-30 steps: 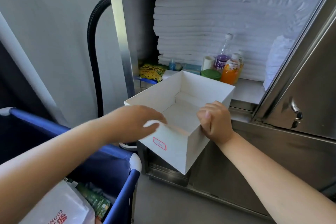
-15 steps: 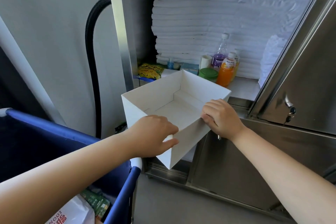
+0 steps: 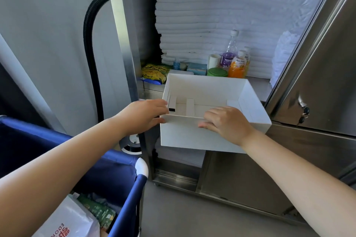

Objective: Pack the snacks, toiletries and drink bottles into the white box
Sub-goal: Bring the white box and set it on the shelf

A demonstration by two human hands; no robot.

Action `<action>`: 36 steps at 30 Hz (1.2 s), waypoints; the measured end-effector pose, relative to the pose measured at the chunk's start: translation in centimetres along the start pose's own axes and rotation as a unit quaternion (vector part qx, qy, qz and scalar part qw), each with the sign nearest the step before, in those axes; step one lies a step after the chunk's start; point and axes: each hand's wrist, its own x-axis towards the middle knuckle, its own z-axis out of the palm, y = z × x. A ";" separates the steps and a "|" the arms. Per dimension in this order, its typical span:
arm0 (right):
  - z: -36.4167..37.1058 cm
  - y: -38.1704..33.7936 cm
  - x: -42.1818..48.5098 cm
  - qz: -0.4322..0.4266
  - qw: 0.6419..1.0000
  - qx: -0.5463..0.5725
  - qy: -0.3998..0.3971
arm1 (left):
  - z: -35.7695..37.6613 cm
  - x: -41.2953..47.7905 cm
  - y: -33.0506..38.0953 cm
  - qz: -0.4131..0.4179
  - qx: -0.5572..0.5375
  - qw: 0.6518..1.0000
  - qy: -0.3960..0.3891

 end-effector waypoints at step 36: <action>-0.3 17.4 1.3 0.224 0.937 0.115 -0.242 | 2.9 21.3 -3.3 -0.154 -0.019 0.987 -0.030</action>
